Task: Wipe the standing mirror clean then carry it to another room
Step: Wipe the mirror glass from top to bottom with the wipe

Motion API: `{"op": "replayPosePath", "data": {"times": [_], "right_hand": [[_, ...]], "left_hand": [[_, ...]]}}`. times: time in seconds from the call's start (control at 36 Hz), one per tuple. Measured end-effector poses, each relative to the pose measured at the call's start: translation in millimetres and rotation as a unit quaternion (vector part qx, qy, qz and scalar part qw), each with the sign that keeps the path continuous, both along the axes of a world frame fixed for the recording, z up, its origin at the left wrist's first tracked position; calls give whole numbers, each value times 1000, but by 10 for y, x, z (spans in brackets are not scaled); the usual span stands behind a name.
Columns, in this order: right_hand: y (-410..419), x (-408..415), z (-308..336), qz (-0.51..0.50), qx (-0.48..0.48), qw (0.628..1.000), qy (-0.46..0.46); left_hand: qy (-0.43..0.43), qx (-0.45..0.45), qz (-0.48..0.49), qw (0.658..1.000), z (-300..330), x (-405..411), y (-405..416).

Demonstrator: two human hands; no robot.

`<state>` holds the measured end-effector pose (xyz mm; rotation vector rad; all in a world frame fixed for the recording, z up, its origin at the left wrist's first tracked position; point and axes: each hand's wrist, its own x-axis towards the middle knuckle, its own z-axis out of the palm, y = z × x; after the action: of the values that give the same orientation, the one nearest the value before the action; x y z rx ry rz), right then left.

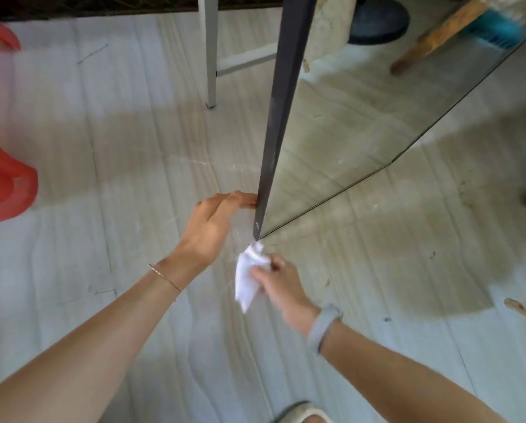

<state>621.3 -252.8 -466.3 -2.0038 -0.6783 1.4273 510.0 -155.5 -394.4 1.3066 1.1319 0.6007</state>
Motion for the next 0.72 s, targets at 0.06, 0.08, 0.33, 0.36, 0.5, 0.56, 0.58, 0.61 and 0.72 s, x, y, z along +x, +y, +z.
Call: {"op": "replayPosePath", "data": {"times": [0.06,0.08,0.33,0.36,0.5,0.56,0.58,0.61,0.72], "right_hand": [[-207,-130,205,116,98,985,-76],[-258,-120,272,164,150,966,-131],[323,90,1524,140,609,656,-423],[380,70,1699,120,638,627,-432],[658,3,1870,98,611,592,-516],[593,-41,1656,159,535,632,-538],[526,-56,1527,196,466,684,-526],[462,-72,1405,243,397,721,-513],[195,24,780,376,188,752,-508]], "left_hand": [[6,-41,-27,999,51,-18,83],[10,-50,-47,998,87,-33,124],[4,-63,-95,993,512,-130,410],[-2,-43,-74,996,518,-169,434],[-13,-46,-62,997,620,-317,533],[-11,-68,-55,996,672,-337,538],[-8,-66,-60,996,689,-337,534],[-5,-60,-70,996,707,-345,520],[1,-55,-98,994,755,-354,470]]}}
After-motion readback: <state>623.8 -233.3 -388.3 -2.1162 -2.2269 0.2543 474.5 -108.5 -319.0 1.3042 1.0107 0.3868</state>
